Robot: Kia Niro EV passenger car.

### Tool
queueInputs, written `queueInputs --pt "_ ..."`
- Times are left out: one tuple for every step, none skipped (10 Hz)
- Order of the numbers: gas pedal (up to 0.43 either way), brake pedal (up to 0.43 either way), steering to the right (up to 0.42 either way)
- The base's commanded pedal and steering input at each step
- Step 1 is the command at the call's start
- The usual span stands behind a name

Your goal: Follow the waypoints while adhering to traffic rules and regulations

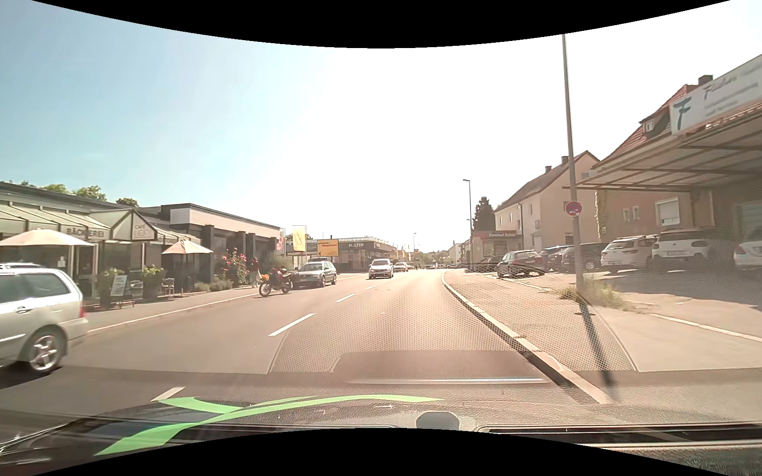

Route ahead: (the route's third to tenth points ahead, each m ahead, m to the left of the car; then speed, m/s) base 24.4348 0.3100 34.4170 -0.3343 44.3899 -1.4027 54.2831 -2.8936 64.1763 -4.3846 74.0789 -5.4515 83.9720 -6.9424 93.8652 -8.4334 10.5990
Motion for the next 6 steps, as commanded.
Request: queueInputs --pt "0.157 0.000 0.012" --pt "0.157 0.000 0.010" --pt "0.157 0.000 0.009" --pt "0.157 0.000 0.008" --pt "0.157 0.000 0.008" --pt "0.157 0.000 0.008"
